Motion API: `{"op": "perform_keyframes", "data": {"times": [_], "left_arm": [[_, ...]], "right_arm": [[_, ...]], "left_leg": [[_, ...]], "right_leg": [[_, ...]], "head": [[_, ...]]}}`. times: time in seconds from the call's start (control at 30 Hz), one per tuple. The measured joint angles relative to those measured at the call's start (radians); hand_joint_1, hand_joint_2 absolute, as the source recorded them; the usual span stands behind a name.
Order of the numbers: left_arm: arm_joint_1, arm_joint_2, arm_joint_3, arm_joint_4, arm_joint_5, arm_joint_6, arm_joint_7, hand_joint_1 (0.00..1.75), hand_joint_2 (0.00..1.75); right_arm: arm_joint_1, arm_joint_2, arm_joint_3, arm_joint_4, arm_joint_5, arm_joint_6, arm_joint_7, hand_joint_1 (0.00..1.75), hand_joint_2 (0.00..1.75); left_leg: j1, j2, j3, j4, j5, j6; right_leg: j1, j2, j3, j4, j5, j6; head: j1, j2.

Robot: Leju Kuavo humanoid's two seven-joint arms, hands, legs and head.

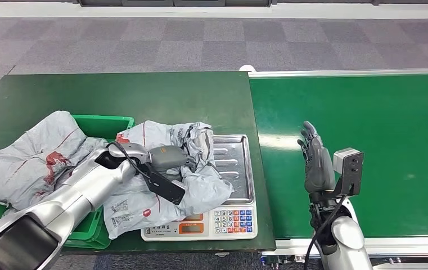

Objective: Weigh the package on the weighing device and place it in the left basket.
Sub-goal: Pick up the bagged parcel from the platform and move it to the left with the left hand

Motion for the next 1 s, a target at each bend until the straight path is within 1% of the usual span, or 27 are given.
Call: {"op": "perform_keyframes", "data": {"times": [0.13,0.23,0.43,0.5,0.57,0.77,0.87,0.93,1.0], "left_arm": [[0.003,0.001,-0.003,0.004,0.001,0.040,0.001,1.75,1.75],[0.013,0.013,-0.002,-0.010,0.007,0.078,0.011,1.75,1.75],[0.025,0.039,-0.002,-0.050,0.011,0.093,0.030,1.75,1.75],[0.035,0.054,-0.002,-0.081,0.011,0.116,0.045,1.75,1.75],[0.050,0.082,0.003,-0.141,0.011,0.129,0.072,1.75,1.75],[0.099,0.197,0.063,-0.387,-0.012,0.127,0.159,1.75,1.75],[0.121,0.237,0.109,-0.483,-0.042,0.142,0.189,1.75,1.75],[0.145,0.256,0.143,-0.539,-0.075,0.175,0.209,1.75,1.75],[0.181,0.274,0.185,-0.594,-0.130,0.248,0.239,1.75,1.75]], "right_arm": [[-0.020,0.000,0.002,0.022,-0.010,0.012,-0.002,0.00,0.00],[-0.036,0.000,0.005,0.041,-0.016,0.014,-0.006,0.00,0.00],[-0.041,0.000,0.006,0.059,-0.021,0.019,-0.007,0.00,0.00],[-0.042,-0.001,0.007,0.062,-0.029,0.021,-0.008,0.00,0.87],[-0.037,-0.004,0.007,0.062,-0.043,0.025,-0.010,0.00,1.75],[0.014,-0.021,0.003,0.048,-0.074,0.028,-0.021,0.00,1.75],[0.041,-0.026,-0.005,0.034,-0.076,0.028,-0.023,0.00,1.75],[0.057,-0.027,-0.012,0.024,-0.071,0.028,-0.022,0.00,1.75],[0.074,-0.025,-0.016,0.011,-0.062,0.027,-0.020,0.00,1.75]], "left_leg": [[0.000,0.000,0.001,-0.001,0.000,0.000],[0.000,0.001,0.006,-0.001,0.001,-0.001],[0.000,0.001,0.009,-0.002,0.001,-0.002],[0.000,0.002,0.009,-0.002,0.002,-0.002],[0.000,0.003,0.008,-0.002,0.002,-0.002],[0.001,0.004,0.002,-0.002,0.003,-0.004],[0.001,0.004,0.000,-0.002,0.003,-0.005],[0.001,0.004,-0.001,-0.002,0.003,-0.005],[0.001,0.004,-0.002,-0.002,0.003,-0.005]], "right_leg": [[0.000,0.000,0.001,0.000,0.000,0.000],[0.000,0.001,0.000,0.000,0.000,-0.001],[0.000,0.001,-0.001,0.000,0.001,-0.001],[0.001,0.002,-0.002,0.000,0.001,-0.001],[0.001,0.003,-0.003,0.000,0.001,-0.001],[0.002,0.005,-0.011,0.001,0.001,-0.003],[0.002,0.005,-0.013,0.001,0.001,-0.003],[0.002,0.005,-0.014,0.001,0.001,-0.003],[0.002,0.005,-0.015,0.001,0.001,-0.003]], "head": [[0.000,0.000],[0.000,0.000],[0.000,0.000],[0.000,0.000],[0.000,0.000],[0.000,0.000],[0.000,0.000],[0.000,0.000],[0.000,0.000]]}}
